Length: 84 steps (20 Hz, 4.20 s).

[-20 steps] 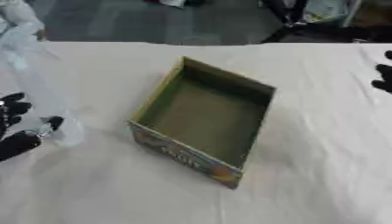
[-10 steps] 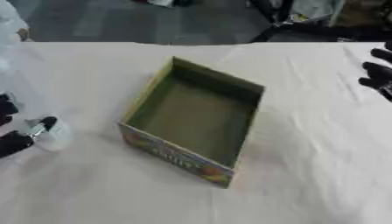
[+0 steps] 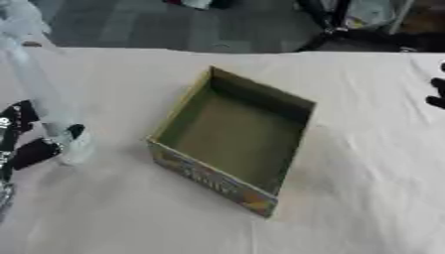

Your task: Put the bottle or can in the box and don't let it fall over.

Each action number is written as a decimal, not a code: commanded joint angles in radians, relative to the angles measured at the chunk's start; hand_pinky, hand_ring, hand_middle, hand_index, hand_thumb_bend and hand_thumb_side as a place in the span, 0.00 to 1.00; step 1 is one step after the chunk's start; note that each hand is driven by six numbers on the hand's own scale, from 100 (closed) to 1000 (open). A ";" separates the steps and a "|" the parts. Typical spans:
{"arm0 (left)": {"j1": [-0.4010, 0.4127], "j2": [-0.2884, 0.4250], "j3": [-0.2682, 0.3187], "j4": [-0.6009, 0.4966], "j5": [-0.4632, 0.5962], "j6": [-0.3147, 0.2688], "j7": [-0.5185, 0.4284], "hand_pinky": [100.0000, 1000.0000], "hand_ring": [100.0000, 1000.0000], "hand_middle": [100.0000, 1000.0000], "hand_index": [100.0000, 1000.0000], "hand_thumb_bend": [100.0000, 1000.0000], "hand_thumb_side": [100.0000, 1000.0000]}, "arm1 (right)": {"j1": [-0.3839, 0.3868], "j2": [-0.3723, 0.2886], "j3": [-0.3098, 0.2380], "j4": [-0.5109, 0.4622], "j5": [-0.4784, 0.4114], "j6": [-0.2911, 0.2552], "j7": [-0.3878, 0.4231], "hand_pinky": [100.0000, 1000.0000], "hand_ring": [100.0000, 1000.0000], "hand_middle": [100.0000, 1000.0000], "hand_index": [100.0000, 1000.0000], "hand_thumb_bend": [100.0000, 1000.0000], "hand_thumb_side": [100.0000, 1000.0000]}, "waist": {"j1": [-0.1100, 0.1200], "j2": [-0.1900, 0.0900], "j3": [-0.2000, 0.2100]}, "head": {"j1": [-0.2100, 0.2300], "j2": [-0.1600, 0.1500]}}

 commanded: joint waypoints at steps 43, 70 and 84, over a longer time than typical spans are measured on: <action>-0.144 -0.036 -0.035 0.082 0.045 0.000 0.158 0.87 0.14 0.00 0.09 0.00 0.56 | -0.010 -0.016 -0.003 0.000 0.005 0.009 0.014 0.83 0.88 0.86 0.91 0.52 0.13 | 0.016 -0.014 -0.025 | 0.011 -0.004; -0.501 -0.387 -0.281 -0.059 -0.227 0.061 -0.034 0.82 0.15 0.00 0.09 0.00 0.64 | -0.073 -0.032 0.013 -0.022 -0.016 0.012 0.026 0.83 0.88 0.86 0.91 0.50 0.12 | 0.049 -0.031 -0.088 | -0.034 0.063; -0.500 -0.456 -0.308 0.106 -0.382 -0.001 -0.043 0.98 0.64 0.44 0.70 0.00 0.38 | -0.084 -0.027 0.012 -0.028 -0.022 0.013 0.025 0.83 0.88 0.87 0.91 0.51 0.13 | 0.045 -0.014 -0.109 | 0.019 0.024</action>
